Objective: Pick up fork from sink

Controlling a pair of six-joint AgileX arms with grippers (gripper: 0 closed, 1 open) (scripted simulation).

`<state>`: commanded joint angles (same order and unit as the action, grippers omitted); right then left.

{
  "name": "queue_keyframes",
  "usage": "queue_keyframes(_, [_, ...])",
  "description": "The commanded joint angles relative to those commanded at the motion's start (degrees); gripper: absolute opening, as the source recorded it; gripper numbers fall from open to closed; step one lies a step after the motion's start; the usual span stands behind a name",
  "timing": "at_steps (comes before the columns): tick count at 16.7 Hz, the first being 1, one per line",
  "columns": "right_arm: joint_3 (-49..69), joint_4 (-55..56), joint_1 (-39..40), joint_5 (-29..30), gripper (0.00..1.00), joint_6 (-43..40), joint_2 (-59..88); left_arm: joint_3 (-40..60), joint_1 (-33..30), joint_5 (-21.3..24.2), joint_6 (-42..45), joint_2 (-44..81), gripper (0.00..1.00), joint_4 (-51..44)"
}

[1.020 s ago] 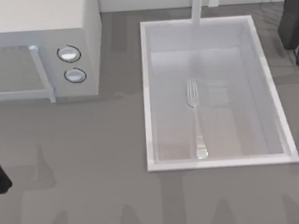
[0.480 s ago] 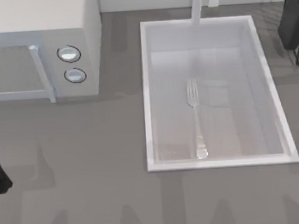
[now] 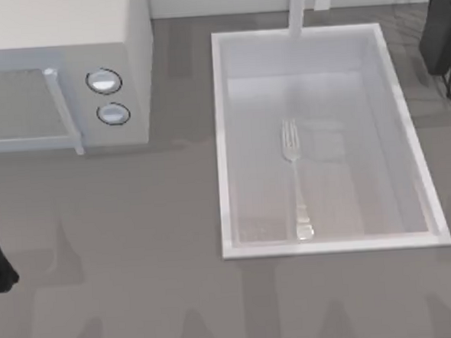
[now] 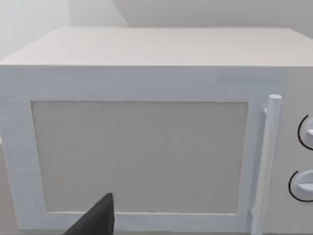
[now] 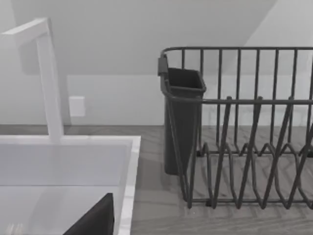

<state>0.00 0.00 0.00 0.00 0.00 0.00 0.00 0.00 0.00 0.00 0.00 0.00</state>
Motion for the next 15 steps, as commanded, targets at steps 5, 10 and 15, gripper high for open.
queue_keyframes(5, [3.1, -1.8, 0.5, 0.0, 1.00, 0.5, 3.2, 0.0, 0.0, 0.0, 0.0, 0.0, 1.00, 0.0])
queue_keyframes(10, [18.7, -10.8, 3.2, 0.0, 1.00, 3.3, 19.5, 0.0, 0.0, 0.0, 0.0, 0.0, 1.00, 0.0])
queue_keyframes(15, [43.7, -25.1, 7.5, 0.0, 1.00, 7.7, 45.1, 0.0, 0.0, 0.0, 0.0, 0.0, 1.00, 0.0])
